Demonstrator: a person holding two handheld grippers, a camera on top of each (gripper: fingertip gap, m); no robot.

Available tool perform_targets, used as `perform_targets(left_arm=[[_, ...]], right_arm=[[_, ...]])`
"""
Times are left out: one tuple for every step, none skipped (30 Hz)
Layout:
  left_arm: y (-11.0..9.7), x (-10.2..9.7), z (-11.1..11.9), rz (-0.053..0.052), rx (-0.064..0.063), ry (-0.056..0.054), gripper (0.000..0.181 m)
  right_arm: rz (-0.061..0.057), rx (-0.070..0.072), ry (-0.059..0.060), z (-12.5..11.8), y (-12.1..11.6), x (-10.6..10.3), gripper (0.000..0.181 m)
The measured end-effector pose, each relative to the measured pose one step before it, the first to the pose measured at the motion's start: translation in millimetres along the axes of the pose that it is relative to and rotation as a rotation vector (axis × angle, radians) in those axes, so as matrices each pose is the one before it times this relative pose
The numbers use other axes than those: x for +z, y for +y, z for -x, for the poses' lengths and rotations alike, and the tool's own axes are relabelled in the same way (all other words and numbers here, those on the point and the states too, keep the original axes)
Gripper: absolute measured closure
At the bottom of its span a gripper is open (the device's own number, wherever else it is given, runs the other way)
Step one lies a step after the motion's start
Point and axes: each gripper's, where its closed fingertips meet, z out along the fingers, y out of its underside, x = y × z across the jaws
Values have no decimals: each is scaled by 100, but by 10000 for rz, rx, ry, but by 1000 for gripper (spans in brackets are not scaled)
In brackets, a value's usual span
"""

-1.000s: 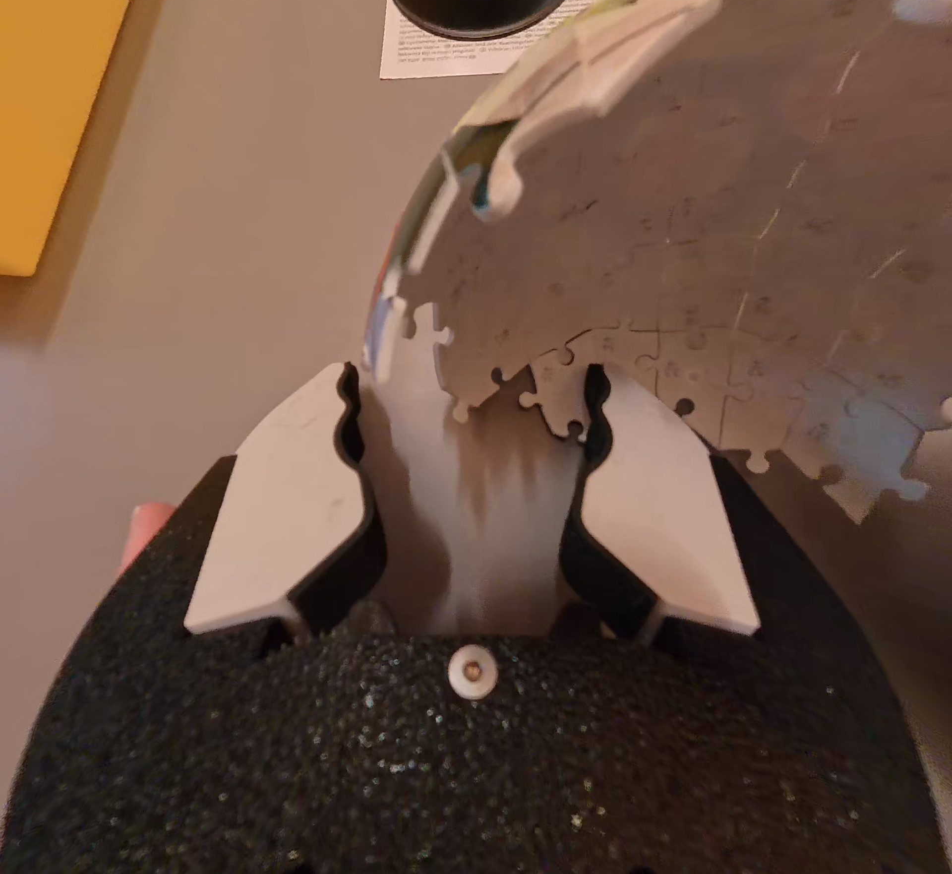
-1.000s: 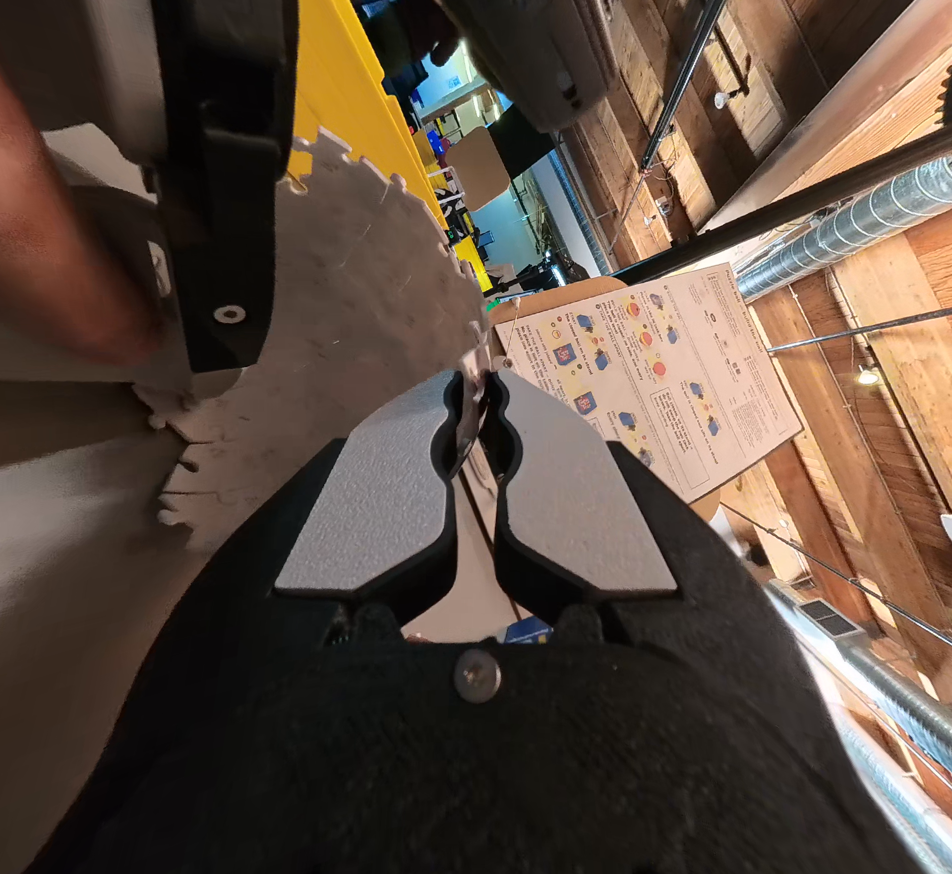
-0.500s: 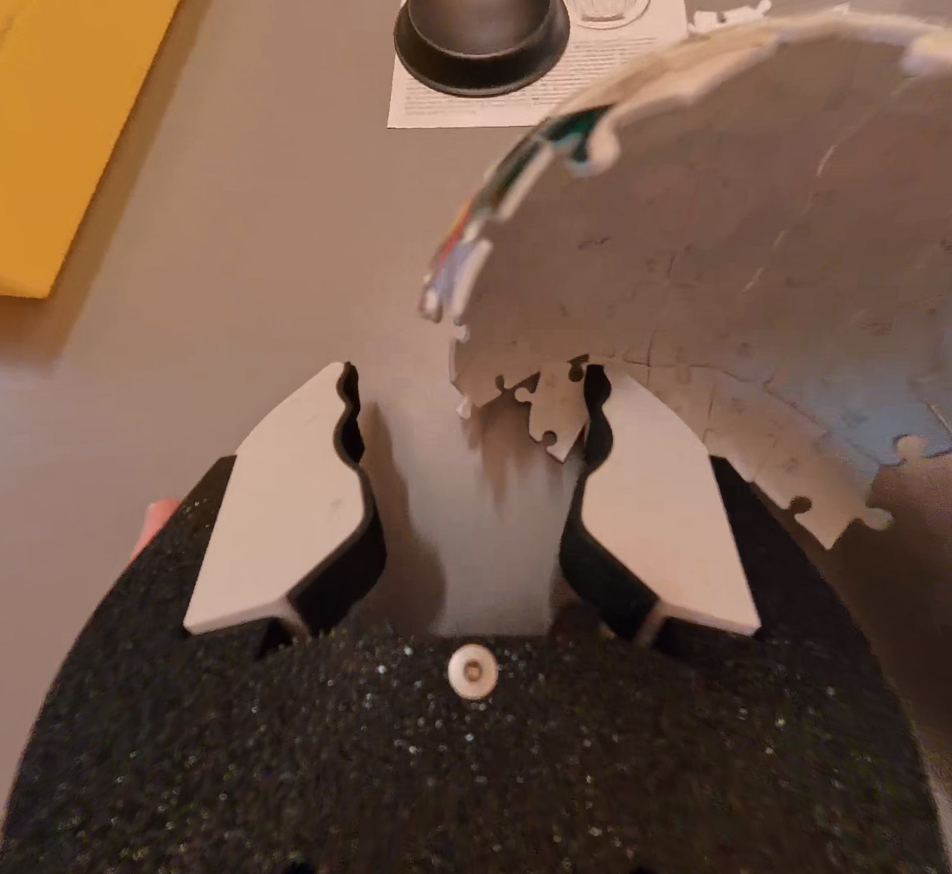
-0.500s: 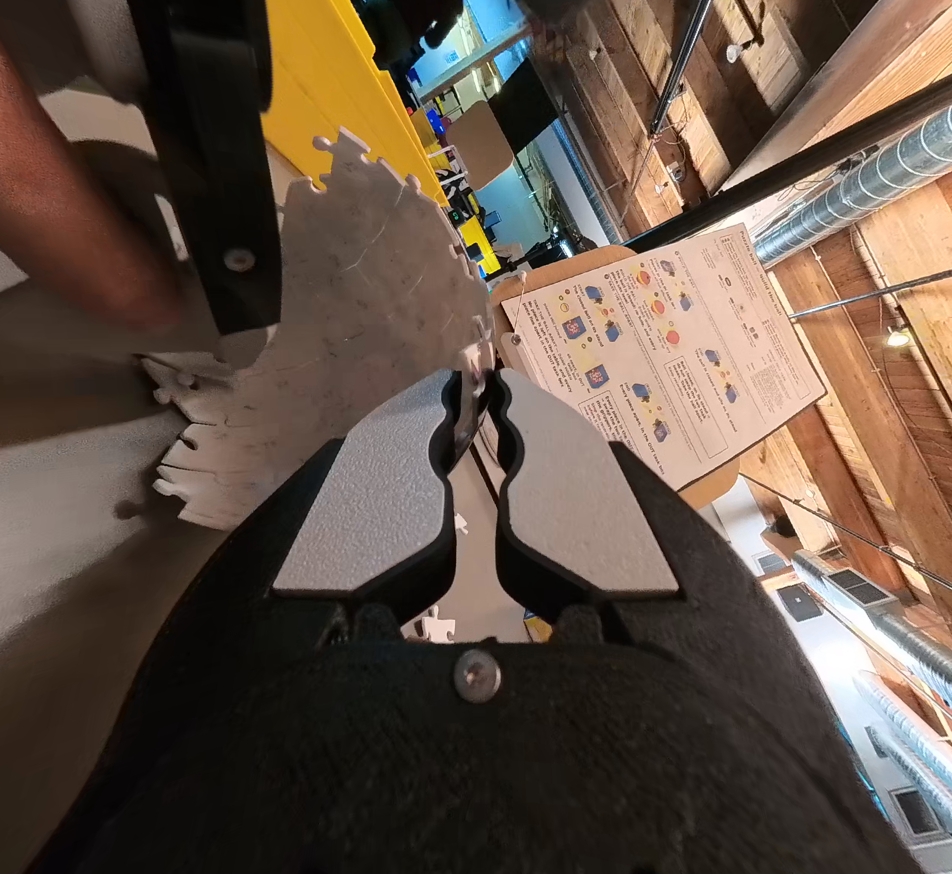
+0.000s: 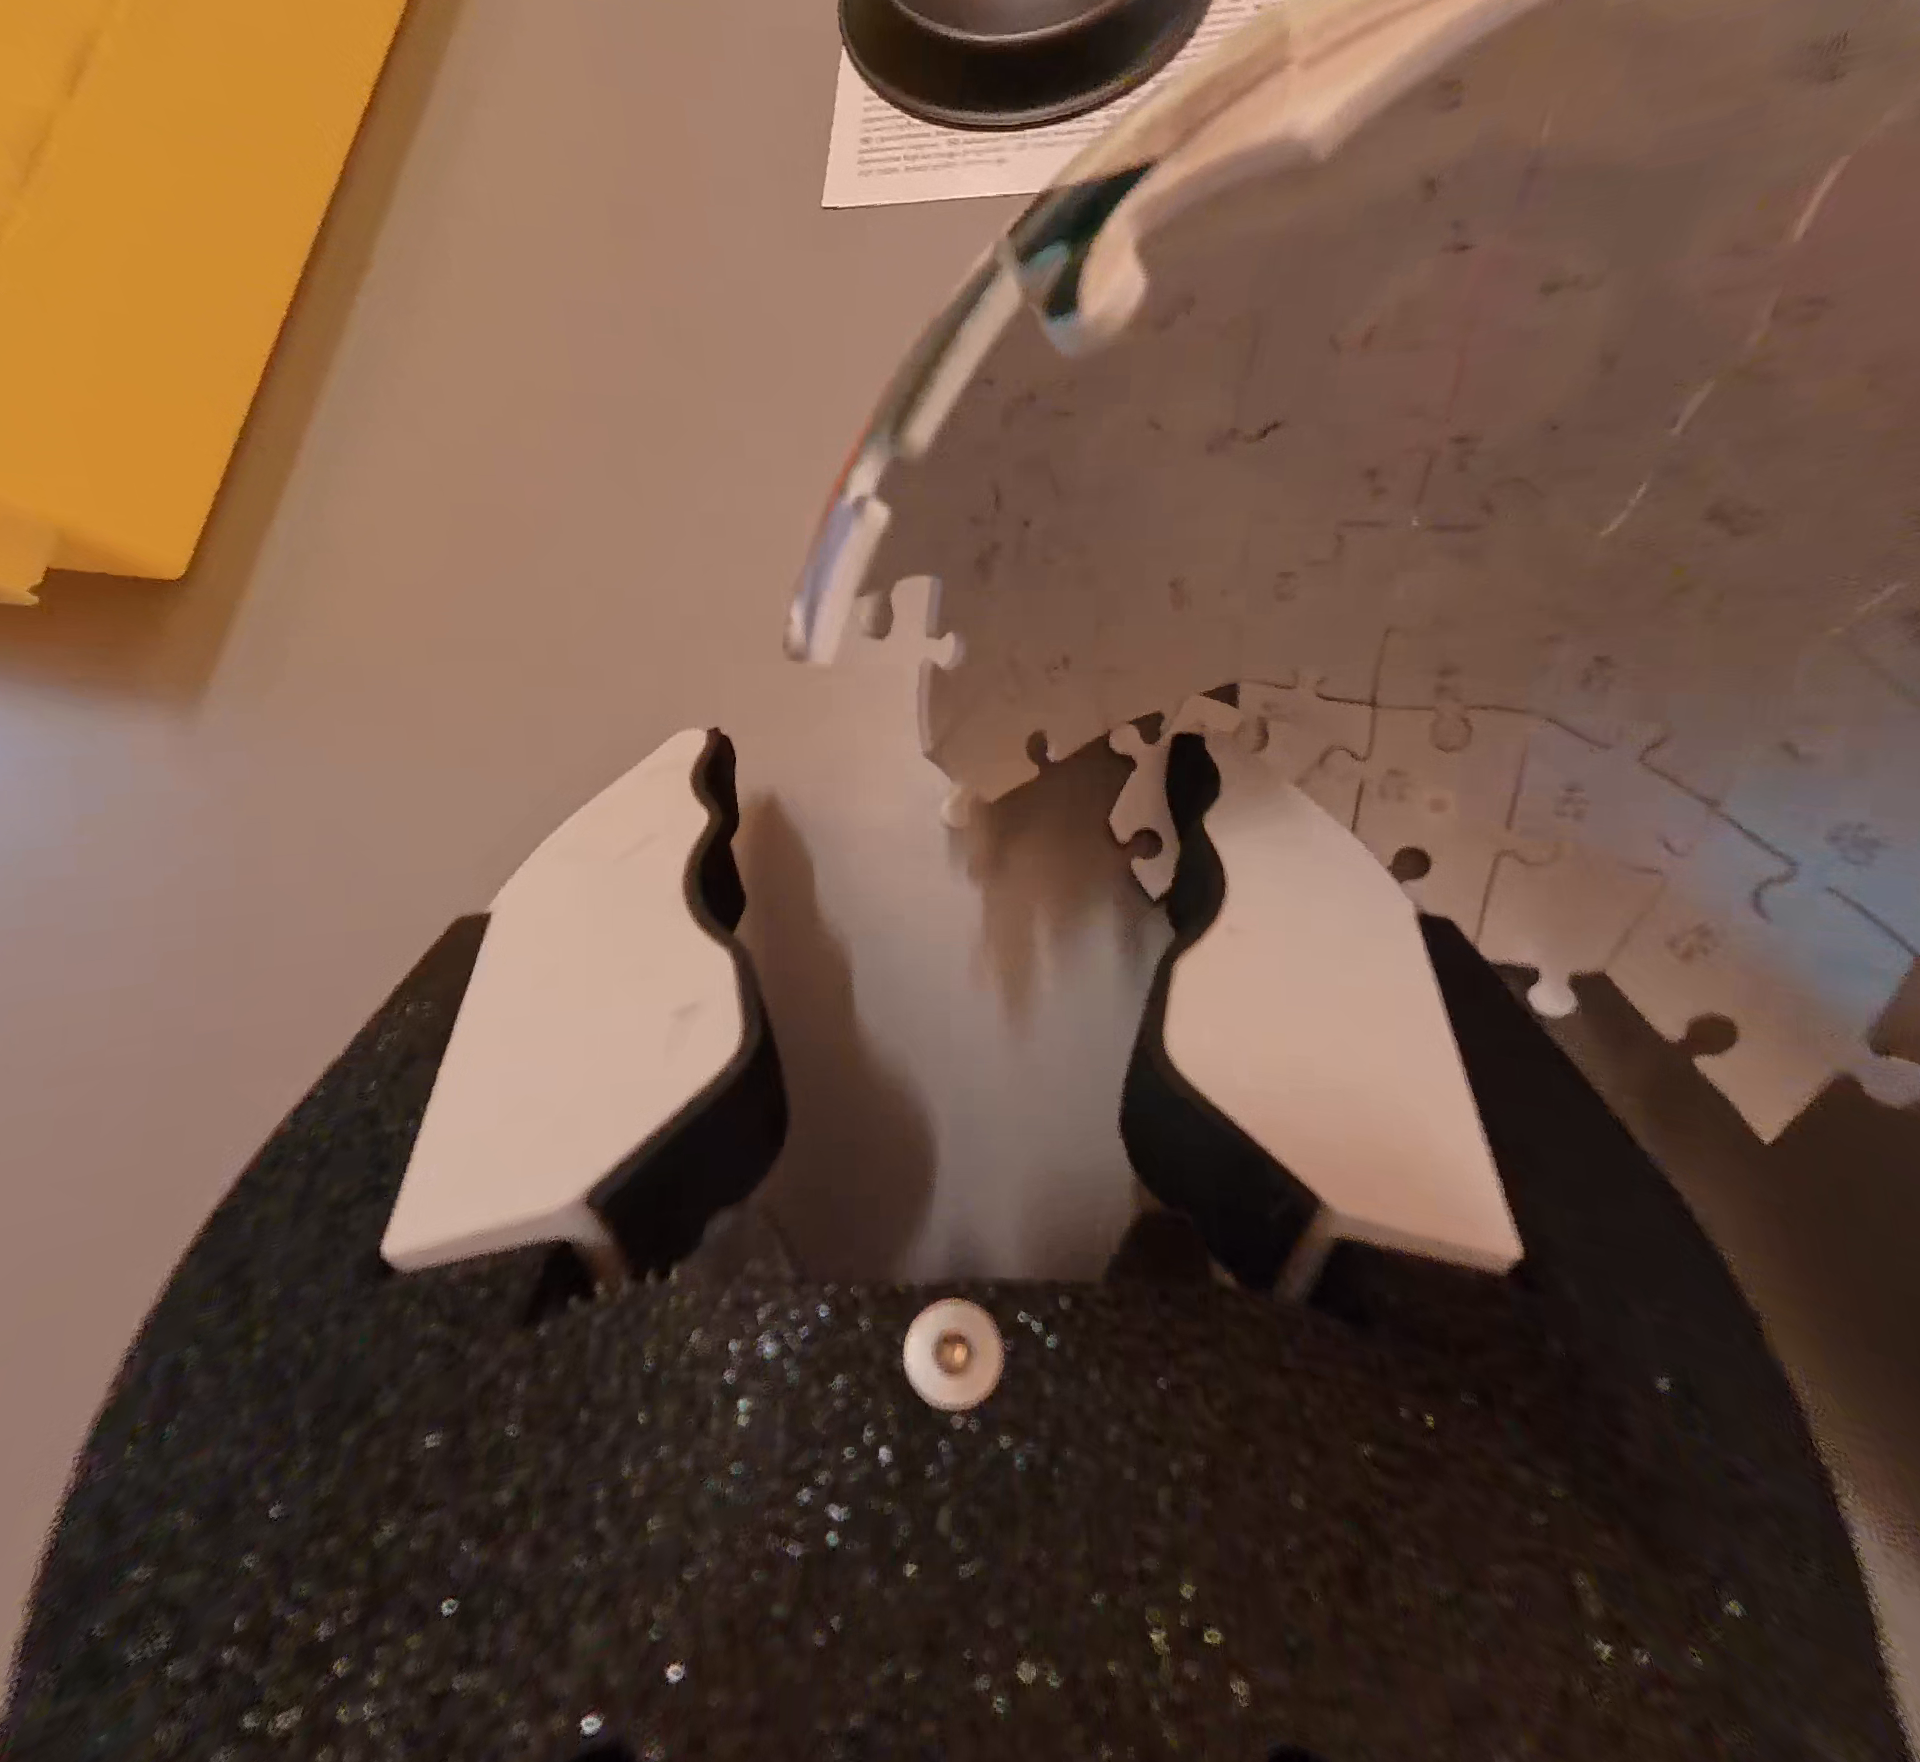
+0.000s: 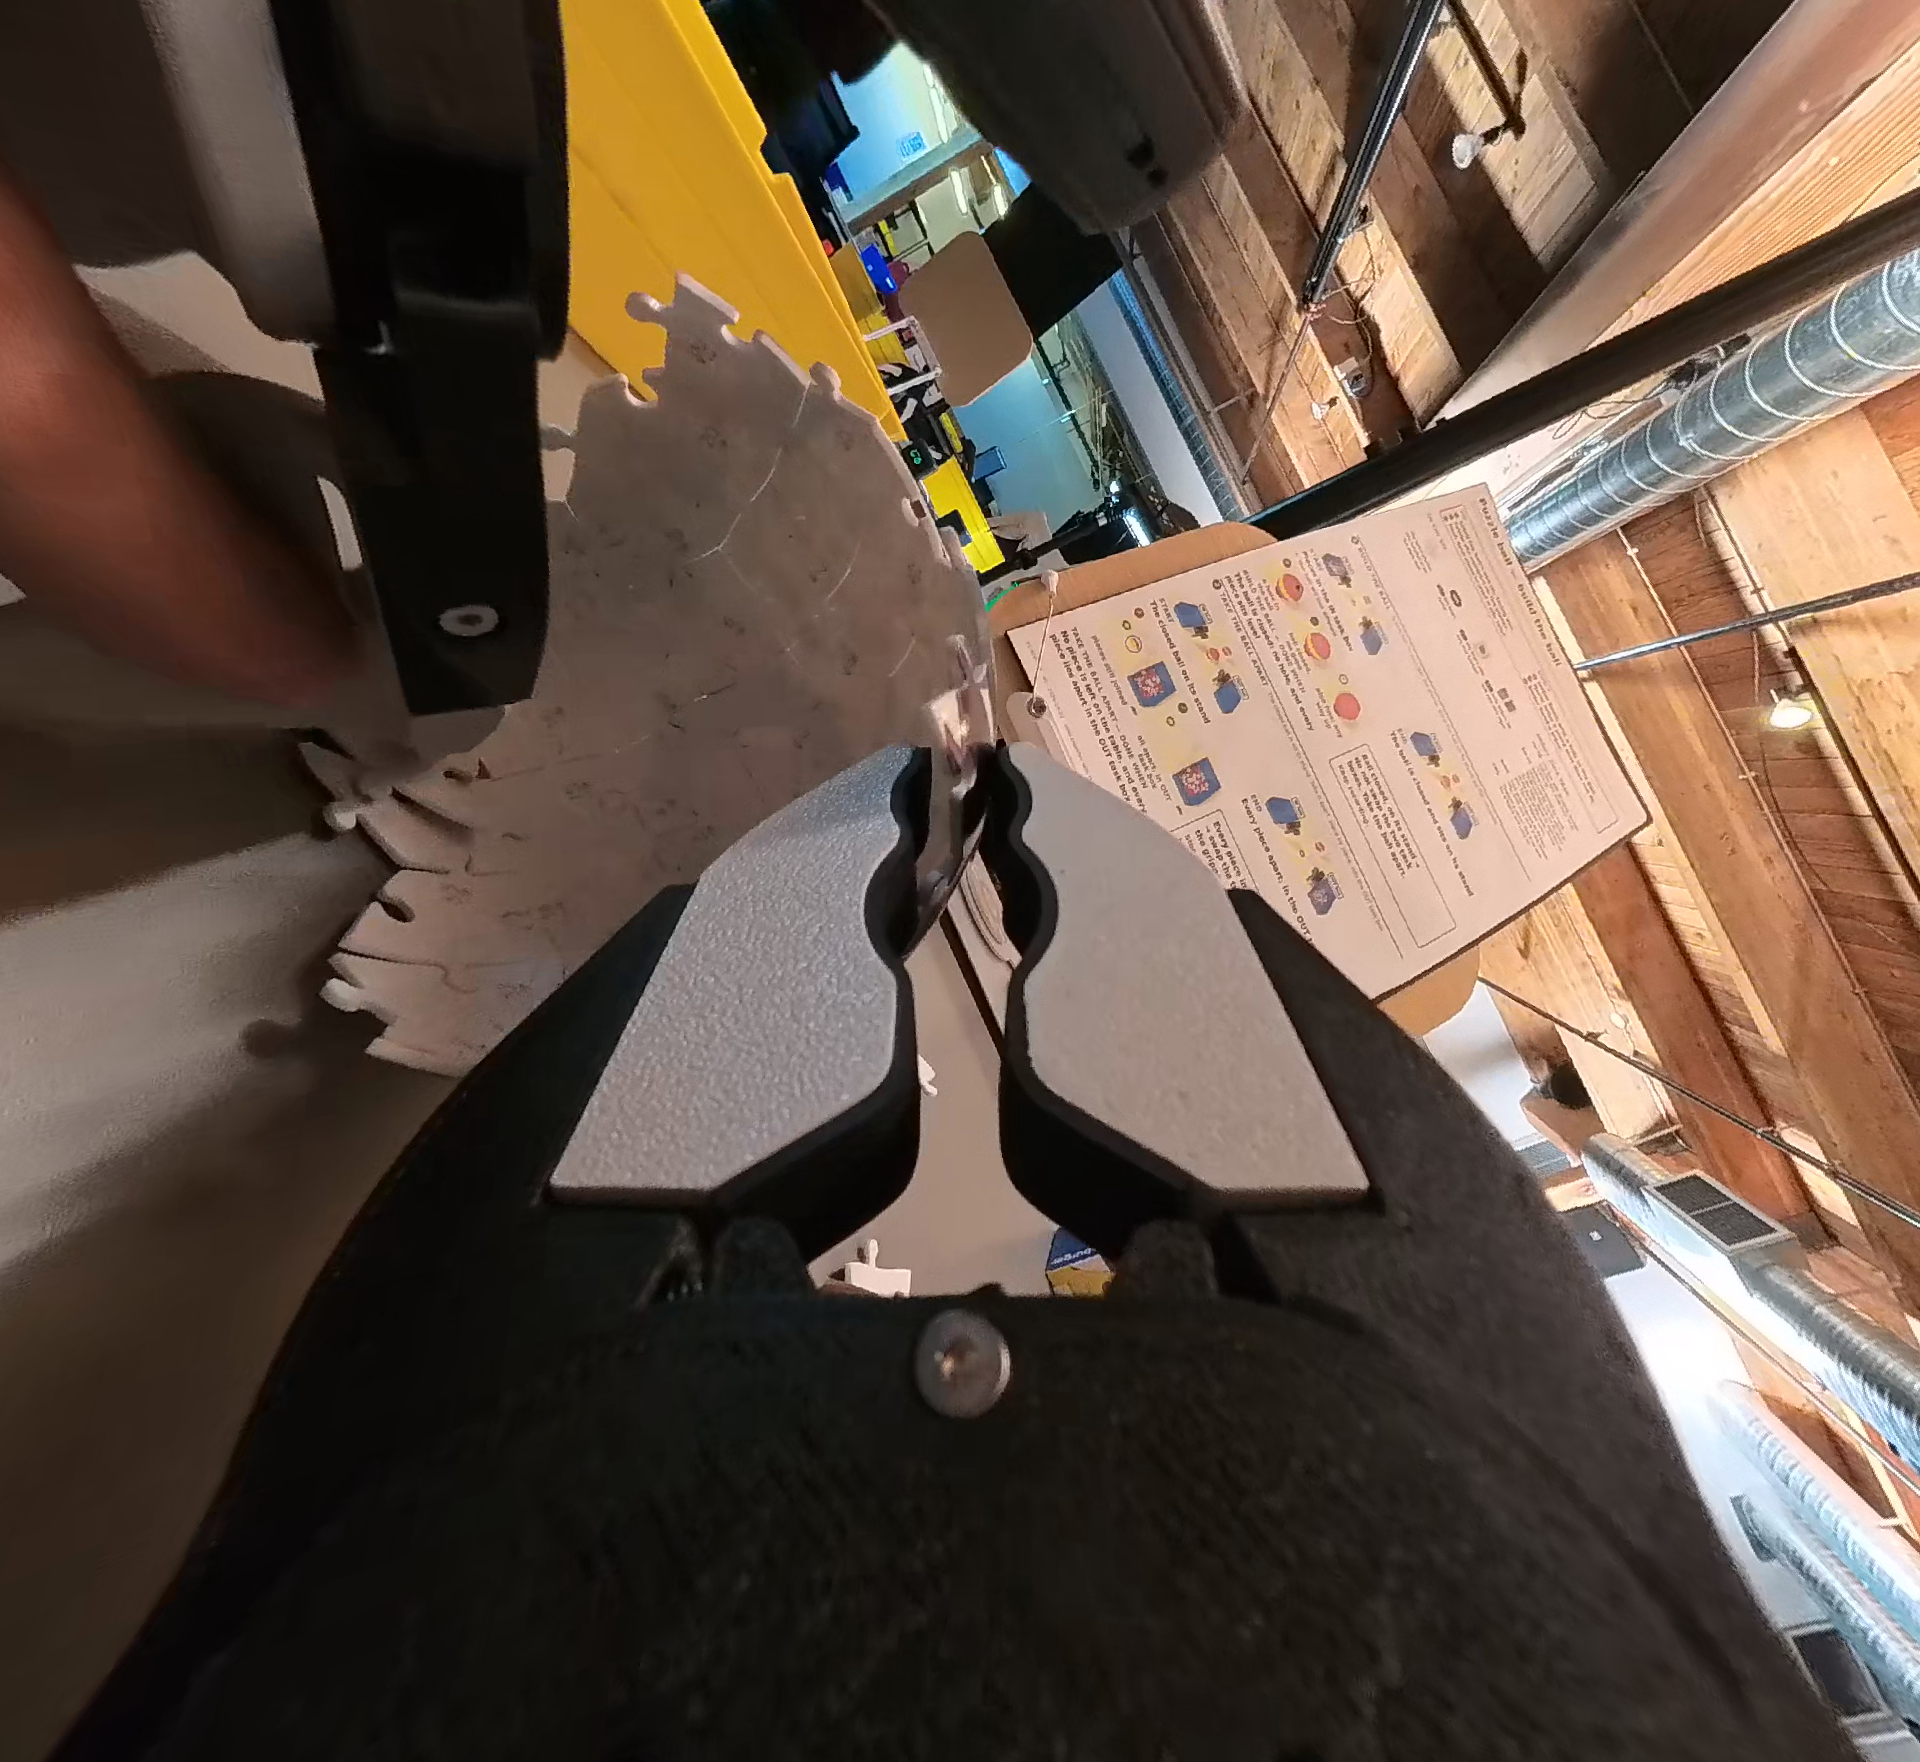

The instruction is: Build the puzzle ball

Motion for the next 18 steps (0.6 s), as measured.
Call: perform_targets(left_arm=[[13, -29, 87, -19, -71, -114, 101], [18, -61, 117, -18, -102, -94, 101], [-92, -179, 82, -103, -147, 23, 101], [-261, -306, 172, -216, -150, 29, 102], [-267, -327, 343, -200, -79, -39, 102], [-136, -274, 449, -99, 12, -98, 102], [61, -147, 366, 35, 88, -65, 102], [321, -10, 151, 189, 158, 26, 102], [457, 82, 38, 255, 196, 29, 102], [441, 154, 33, 209, 184, -22, 102], [382, 171, 36, 163, 126, -54, 102], [279, 133, -61, 106, 41, 3, 102], [126, 29, -213, 22, -19, 108, 104], [46, -32, -192, 5, 19, 104, 105], [19, -44, -64, 2, 47, -10, 105], [15, -52, -68, 15, 67, -7, 105], [50, -81, -127, 43, 47, 38, 105], [74, -90, -127, 54, 21, 51, 105]], right_arm=[[15, 16, 0, -10, 42, 0, 170], [12, 13, 0, -1, 38, 9, 170], [-3, 7, -3, 0, 16, 6, 170], [-11, 10, -7, 13, -9, -1, 170], [-4, 4, -2, -3, -12, -10, 170], [4, -5, 1, 10, -2, -2, 170], [-2, -6, 1, -3, -7, 9, 170], [-8, 15, -4, 11, -22, 1, 170], [-7, 15, -7, 12, -13, 5, 170], [1, -2, 3, -2, -3, 7, 170], [-3, -4, 1, 3, -19, -9, 170], [-11, -7, 3, 11, -30, 4, 170], [-7, -12, 1, 14, -15, -8, 170], [-14, -19, 4, 5, -27, -17, 170], [-3, -7, 3, -1, 0, 2, 170], [1, 7, 4, 3, -3, 7, 170], [10, -3, 5, -3, 27, 12, 170], [4, 9, -4, 2, 26, 0, 170]])
